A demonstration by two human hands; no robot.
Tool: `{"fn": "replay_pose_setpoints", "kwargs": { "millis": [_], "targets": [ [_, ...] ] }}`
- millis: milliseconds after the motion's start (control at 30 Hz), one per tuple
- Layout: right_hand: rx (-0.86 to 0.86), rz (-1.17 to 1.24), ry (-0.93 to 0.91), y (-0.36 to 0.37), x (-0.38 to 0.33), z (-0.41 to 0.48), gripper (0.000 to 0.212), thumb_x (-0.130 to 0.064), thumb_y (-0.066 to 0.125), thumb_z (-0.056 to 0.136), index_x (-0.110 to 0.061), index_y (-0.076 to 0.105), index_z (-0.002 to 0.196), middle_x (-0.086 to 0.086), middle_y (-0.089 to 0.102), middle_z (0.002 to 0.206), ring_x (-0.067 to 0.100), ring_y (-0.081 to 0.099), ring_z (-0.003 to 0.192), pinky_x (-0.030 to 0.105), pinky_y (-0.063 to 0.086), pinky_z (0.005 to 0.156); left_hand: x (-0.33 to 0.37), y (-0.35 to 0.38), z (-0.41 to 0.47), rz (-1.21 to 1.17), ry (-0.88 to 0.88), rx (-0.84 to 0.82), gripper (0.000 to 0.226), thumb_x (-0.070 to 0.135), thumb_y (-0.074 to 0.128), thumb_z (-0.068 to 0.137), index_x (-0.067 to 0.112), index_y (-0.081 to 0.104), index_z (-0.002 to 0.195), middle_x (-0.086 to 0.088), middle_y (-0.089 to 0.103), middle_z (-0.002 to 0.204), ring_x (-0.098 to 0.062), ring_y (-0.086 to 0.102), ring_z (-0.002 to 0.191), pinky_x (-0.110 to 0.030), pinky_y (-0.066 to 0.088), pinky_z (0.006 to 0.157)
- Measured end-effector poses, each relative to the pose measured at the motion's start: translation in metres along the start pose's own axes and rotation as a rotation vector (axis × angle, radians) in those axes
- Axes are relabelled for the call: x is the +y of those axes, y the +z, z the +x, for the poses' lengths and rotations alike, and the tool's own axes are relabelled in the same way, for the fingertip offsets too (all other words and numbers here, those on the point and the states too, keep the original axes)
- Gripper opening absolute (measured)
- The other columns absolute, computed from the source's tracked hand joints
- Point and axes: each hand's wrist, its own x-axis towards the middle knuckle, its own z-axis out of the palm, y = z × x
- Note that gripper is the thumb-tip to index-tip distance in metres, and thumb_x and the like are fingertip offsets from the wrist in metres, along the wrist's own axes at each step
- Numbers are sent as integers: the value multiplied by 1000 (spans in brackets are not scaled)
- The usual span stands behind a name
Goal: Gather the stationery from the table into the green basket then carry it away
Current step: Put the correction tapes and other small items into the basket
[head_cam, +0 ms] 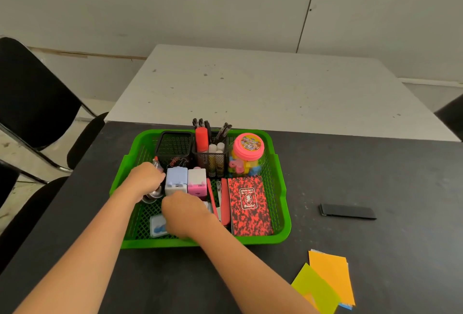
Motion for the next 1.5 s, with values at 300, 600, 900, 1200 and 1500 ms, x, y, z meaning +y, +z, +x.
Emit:
{"fn": "replay_pose_setpoints", "kwargs": {
  "millis": [300, 600, 900, 1200, 1500],
  "targets": [
    [352, -126, 85, 8, 28, 7, 37, -12, 54, 89, -5, 48, 126, 19, 46, 128, 38, 42, 111, 49, 35, 91, -24, 0, 5, -249, 54, -108, 21, 3, 46, 94, -4, 55, 76, -16, 50, 76, -25, 44, 69, -33, 31, 72],
    [396, -64, 119, 18, 34, 9, 36, -10, 54, 90, -8, 51, 126, 15, 41, 135, 39, 39, 116, 51, 36, 90, -30, 7, 11, -233, -40, -224, 13, 4, 45, 95, 0, 56, 89, -17, 58, 97, -25, 45, 92, -33, 31, 82],
    [390, -40, 135, 17, 33, 10, 39, -8, 56, 89, -10, 50, 128, 13, 40, 136, 38, 38, 117, 49, 36, 91, -34, 20, 11, 84, 84, -112, 38, 21, 41, 98, -5, 30, 123, -16, 53, 87, -26, 50, 77, -35, 36, 64],
    [376, -9, 137, 16, 32, 8, 41, -9, 54, 90, -13, 49, 130, 11, 40, 137, 36, 37, 118, 47, 36, 92, -38, 16, 10, 318, 274, 10, 74, 17, 53, 91, 3, 8, 149, -19, 21, 153, -32, 25, 140, -37, 28, 109],
    [379, 31, 192, 17, 32, 9, 45, -7, 52, 89, -18, 47, 132, 17, 35, 142, 39, 31, 123, 48, 35, 96, -47, 17, 10, 327, 239, -205, 106, 21, 71, 77, 6, -5, 149, -12, 5, 158, -28, 21, 142, -34, 28, 111]
  ]
}}
